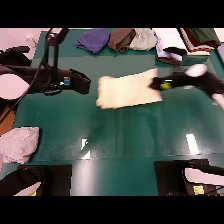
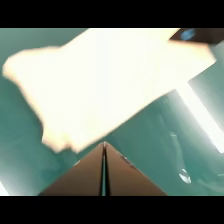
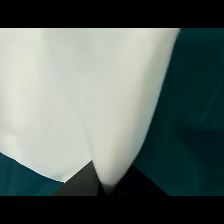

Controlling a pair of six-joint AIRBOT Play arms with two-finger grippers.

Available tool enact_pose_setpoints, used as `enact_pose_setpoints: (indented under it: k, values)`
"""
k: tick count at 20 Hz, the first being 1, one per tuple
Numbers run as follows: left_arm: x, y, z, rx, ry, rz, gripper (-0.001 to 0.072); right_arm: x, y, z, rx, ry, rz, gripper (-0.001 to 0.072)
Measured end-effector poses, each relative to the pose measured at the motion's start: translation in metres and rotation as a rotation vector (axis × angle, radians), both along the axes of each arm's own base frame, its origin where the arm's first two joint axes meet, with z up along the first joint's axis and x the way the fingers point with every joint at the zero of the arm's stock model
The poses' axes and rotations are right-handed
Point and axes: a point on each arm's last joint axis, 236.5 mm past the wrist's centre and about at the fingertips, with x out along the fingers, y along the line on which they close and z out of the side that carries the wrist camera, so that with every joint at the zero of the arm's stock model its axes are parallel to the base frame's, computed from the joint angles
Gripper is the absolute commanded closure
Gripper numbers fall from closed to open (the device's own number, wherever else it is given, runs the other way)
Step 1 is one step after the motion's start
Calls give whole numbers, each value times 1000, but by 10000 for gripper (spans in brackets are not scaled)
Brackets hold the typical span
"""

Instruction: Fold the shirts.

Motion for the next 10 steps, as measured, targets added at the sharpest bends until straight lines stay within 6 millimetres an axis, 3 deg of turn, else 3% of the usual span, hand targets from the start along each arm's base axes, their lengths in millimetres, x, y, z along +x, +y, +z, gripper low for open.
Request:
enact_pose_setpoints:
  k: [2, 5, 7, 10]
  values:
    - [0, -11, -2, -12, -2, -11, 684, -14, -92, 10, -55, -12, -188, 698]
    - [4, -20, -5, -28, -1, -12, 684, -57, -210, 16, -101, -8, -481, 698]
    - [5, -23, -6, -38, 3, -11, 684, -92, -265, 17, -119, -2, -649, 698]
    - [6, -25, -7, -46, 6, -8, 684, -140, -319, 16, -140, -3, -864, 698]
